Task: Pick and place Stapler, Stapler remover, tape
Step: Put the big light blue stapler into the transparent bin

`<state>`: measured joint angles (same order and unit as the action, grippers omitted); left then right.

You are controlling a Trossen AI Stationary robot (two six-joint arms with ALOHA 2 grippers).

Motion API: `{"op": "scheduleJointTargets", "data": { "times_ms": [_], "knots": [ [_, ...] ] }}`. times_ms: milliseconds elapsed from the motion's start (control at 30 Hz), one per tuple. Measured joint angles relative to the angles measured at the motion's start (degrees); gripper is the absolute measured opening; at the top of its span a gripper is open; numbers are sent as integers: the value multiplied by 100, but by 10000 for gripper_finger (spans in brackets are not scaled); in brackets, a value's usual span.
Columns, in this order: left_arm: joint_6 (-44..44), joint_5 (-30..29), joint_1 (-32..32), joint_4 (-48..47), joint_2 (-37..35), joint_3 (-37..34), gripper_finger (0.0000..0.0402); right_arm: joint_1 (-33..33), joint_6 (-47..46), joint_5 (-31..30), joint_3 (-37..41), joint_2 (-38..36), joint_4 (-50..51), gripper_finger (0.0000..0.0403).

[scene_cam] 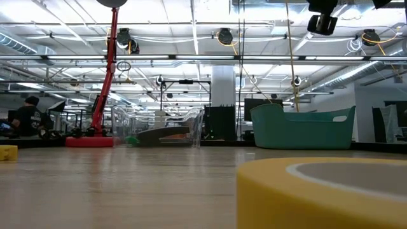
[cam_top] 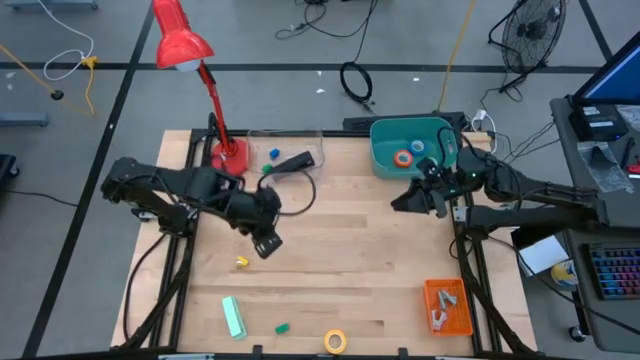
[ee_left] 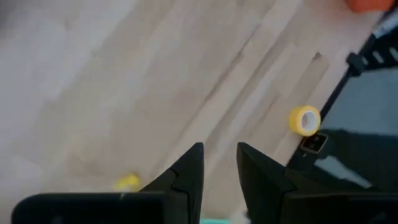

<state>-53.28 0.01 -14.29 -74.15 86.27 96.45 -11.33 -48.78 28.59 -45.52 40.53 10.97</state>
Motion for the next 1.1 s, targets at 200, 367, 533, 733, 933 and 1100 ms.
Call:
{"op": "scheduleJointTargets", "data": {
  "times_ms": [200, 367, 533, 733, 933, 1100],
  "knots": [
    [-2595, 170, -719, 946, 3, -979, 97, 501, 9, 23, 0, 0, -1, 139],
    [-4933, 134, -1445, 2547, 47, -1829, 97, 871, 106, 180, 0, -2, -1, 139],
    [-6394, 748, -2156, 2933, 458, -2006, 97, 1182, 392, 155, 0, -2, -1, 139],
    [-6818, 1683, -2869, 2666, 985, -1734, 97, 1374, 490, 146, 0, -2, -1, 139],
    [-7065, 1655, -3351, 2227, 1167, -1636, 97, 1462, 598, 148, 0, 0, 1, 139],
    [-8231, 2310, -3517, 1761, 1163, -1636, 97, 1459, 600, 147, 0, 0, 1, 139]
  ]
}}
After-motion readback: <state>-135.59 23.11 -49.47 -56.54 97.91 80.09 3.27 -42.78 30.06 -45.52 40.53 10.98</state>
